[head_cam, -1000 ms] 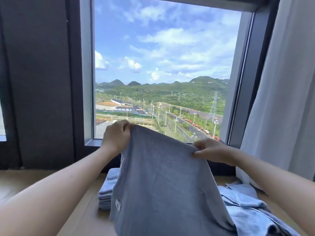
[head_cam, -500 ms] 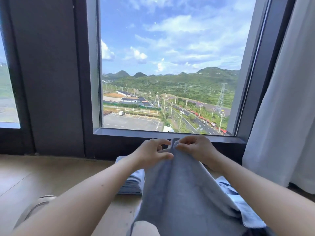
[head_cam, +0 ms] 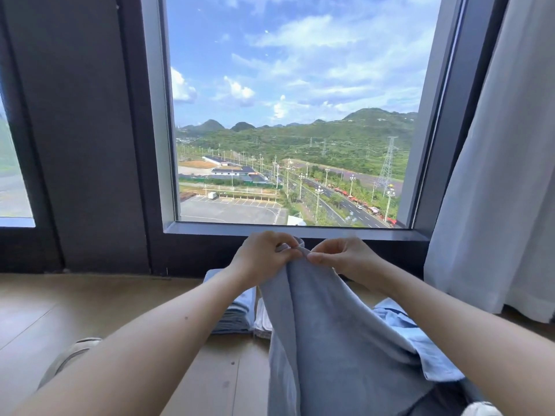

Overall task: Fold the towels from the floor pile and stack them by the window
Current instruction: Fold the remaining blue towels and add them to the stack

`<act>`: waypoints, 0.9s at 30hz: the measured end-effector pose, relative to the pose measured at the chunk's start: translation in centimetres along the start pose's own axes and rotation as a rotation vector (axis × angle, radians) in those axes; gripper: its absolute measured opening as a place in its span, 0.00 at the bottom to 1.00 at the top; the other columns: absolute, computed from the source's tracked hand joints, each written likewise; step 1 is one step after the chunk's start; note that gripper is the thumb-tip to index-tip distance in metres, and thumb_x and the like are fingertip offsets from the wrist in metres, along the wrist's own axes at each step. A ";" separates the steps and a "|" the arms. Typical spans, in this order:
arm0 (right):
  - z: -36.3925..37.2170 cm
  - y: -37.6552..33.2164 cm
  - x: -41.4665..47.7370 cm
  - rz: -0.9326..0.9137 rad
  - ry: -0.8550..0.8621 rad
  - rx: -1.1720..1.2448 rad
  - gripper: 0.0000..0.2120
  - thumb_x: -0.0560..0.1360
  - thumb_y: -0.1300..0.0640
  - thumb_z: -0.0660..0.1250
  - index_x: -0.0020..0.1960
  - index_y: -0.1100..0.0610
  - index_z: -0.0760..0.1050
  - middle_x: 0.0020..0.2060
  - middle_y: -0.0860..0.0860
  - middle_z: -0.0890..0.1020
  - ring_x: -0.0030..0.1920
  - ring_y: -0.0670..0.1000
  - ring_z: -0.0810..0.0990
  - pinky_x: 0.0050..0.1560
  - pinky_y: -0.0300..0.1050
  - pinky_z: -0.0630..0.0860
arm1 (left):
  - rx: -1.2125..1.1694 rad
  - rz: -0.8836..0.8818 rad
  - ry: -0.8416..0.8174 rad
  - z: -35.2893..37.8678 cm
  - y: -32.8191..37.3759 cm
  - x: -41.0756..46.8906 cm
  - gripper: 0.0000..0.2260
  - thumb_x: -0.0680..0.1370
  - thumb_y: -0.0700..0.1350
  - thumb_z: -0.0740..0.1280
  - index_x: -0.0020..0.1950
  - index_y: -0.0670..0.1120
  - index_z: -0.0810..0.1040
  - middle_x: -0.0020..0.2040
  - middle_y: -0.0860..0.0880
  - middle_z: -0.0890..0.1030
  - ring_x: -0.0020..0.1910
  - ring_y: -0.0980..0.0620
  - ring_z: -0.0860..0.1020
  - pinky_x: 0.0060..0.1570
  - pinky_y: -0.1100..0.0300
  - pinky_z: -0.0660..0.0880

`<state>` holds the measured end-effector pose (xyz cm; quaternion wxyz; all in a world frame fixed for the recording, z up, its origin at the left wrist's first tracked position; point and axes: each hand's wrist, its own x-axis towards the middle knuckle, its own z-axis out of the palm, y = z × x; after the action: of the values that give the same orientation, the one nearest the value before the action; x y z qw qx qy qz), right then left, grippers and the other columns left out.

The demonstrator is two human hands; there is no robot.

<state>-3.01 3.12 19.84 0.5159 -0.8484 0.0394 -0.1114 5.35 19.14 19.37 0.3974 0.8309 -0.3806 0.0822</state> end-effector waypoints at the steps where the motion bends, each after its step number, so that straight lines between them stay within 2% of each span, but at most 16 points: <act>1: -0.2 0.3 -0.1 0.013 -0.031 -0.016 0.03 0.72 0.56 0.71 0.40 0.54 0.83 0.38 0.51 0.83 0.41 0.47 0.78 0.46 0.43 0.74 | 0.001 -0.005 0.036 -0.3 -0.1 0.0 0.06 0.75 0.48 0.69 0.49 0.49 0.83 0.45 0.57 0.79 0.45 0.59 0.75 0.43 0.67 0.69; 3: -0.7 0.8 -0.4 0.044 -0.080 -0.006 0.04 0.70 0.55 0.72 0.38 0.52 0.83 0.36 0.49 0.82 0.39 0.47 0.78 0.45 0.43 0.73 | -0.023 -0.026 0.106 -1.0 -0.5 0.0 0.05 0.76 0.46 0.68 0.48 0.48 0.83 0.40 0.58 0.76 0.41 0.61 0.72 0.37 0.75 0.65; 4: -1.0 0.9 -0.6 0.069 -0.098 0.025 0.04 0.69 0.54 0.73 0.37 0.52 0.82 0.35 0.49 0.81 0.37 0.47 0.78 0.44 0.42 0.72 | -0.041 -0.041 0.143 -1.5 -0.8 0.0 0.05 0.76 0.46 0.68 0.48 0.48 0.83 0.39 0.58 0.76 0.41 0.60 0.72 0.36 0.74 0.65; 7: -2.0 1.1 -0.9 0.161 -0.185 0.100 0.04 0.71 0.55 0.71 0.38 0.53 0.81 0.35 0.50 0.81 0.35 0.47 0.79 0.43 0.40 0.74 | -0.092 -0.140 0.279 -3.2 -2.0 0.2 0.04 0.76 0.45 0.67 0.48 0.48 0.81 0.42 0.53 0.77 0.46 0.55 0.73 0.44 0.64 0.66; 10: -2.9 1.0 -1.0 0.155 -0.189 0.026 0.03 0.74 0.58 0.68 0.42 0.57 0.79 0.39 0.50 0.82 0.40 0.47 0.80 0.50 0.41 0.75 | -0.102 -0.275 0.365 -4.8 -3.9 0.4 0.05 0.77 0.46 0.66 0.50 0.48 0.80 0.47 0.48 0.78 0.51 0.50 0.75 0.47 0.61 0.66; 13: -2.7 0.9 -0.6 0.077 -0.073 -0.147 0.03 0.74 0.59 0.68 0.42 0.56 0.79 0.40 0.50 0.82 0.42 0.46 0.78 0.49 0.39 0.73 | 0.101 -0.317 0.159 -4.5 -5.0 -0.2 0.09 0.77 0.47 0.65 0.56 0.47 0.78 0.47 0.47 0.79 0.51 0.47 0.76 0.46 0.60 0.68; 15: -1.9 1.0 -0.2 -0.017 -0.010 -0.330 0.04 0.74 0.58 0.69 0.40 0.53 0.79 0.39 0.49 0.81 0.41 0.45 0.77 0.46 0.39 0.72 | 0.081 -0.260 -0.011 -3.6 -4.4 -0.7 0.12 0.76 0.48 0.67 0.60 0.49 0.76 0.36 0.50 0.75 0.40 0.53 0.74 0.40 0.62 0.68; 16: -1.3 1.0 0.0 -0.062 0.008 -0.381 0.05 0.74 0.57 0.69 0.39 0.52 0.78 0.38 0.48 0.80 0.41 0.45 0.76 0.46 0.40 0.72 | 0.048 -0.224 -0.082 -3.0 -3.7 -0.9 0.14 0.76 0.48 0.68 0.62 0.50 0.75 0.33 0.50 0.71 0.36 0.54 0.72 0.38 0.64 0.66; 17: -0.8 0.8 0.2 -0.102 0.019 -0.407 0.05 0.73 0.58 0.69 0.39 0.51 0.78 0.38 0.47 0.80 0.41 0.45 0.76 0.46 0.41 0.72 | 0.022 -0.193 -0.138 -2.5 -3.0 -1.0 0.16 0.76 0.48 0.68 0.63 0.51 0.74 0.34 0.50 0.72 0.36 0.55 0.71 0.38 0.65 0.66; 20: 0.5 0.4 0.5 -0.181 0.037 -0.417 0.09 0.71 0.61 0.71 0.36 0.49 0.76 0.35 0.45 0.78 0.40 0.44 0.76 0.50 0.45 0.76 | -0.029 -0.125 -0.239 -1.1 -1.3 -1.1 0.19 0.75 0.49 0.69 0.65 0.53 0.73 0.49 0.47 0.77 0.49 0.53 0.73 0.49 0.63 0.68; 22: 1.0 0.2 0.5 -0.199 0.033 -0.394 0.11 0.69 0.61 0.72 0.35 0.48 0.75 0.33 0.44 0.77 0.37 0.44 0.75 0.50 0.46 0.76 | -0.038 -0.090 -0.285 -0.3 -0.7 -1.2 0.19 0.75 0.49 0.69 0.65 0.55 0.73 0.51 0.46 0.79 0.53 0.53 0.74 0.52 0.63 0.67; 23: 1.1 0.1 0.5 -0.204 0.031 -0.386 0.11 0.69 0.61 0.73 0.34 0.49 0.75 0.32 0.44 0.77 0.36 0.43 0.75 0.49 0.45 0.76 | -0.034 -0.072 -0.302 0.1 -0.6 -1.3 0.19 0.75 0.50 0.69 0.65 0.56 0.74 0.47 0.48 0.79 0.50 0.54 0.75 0.49 0.63 0.68; 25: 1.2 0.1 0.4 -0.216 0.032 -0.376 0.11 0.69 0.59 0.74 0.33 0.50 0.75 0.31 0.44 0.76 0.33 0.43 0.73 0.42 0.41 0.75 | -0.001 -0.032 -0.299 0.5 -0.4 -1.5 0.16 0.75 0.49 0.68 0.63 0.56 0.75 0.34 0.53 0.72 0.36 0.57 0.71 0.37 0.66 0.66; 27: 1.1 -0.1 0.2 -0.229 0.037 -0.368 0.11 0.69 0.59 0.74 0.33 0.50 0.74 0.30 0.44 0.76 0.30 0.40 0.72 0.36 0.32 0.70 | 0.030 -0.024 -0.265 0.9 -0.3 -1.6 0.14 0.76 0.50 0.67 0.61 0.54 0.77 0.32 0.56 0.68 0.32 0.60 0.67 0.31 0.69 0.62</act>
<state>-2.56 4.08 19.41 0.3354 -0.9251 -0.0280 -0.1757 4.32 19.53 17.91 0.3320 0.8448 -0.4186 -0.0275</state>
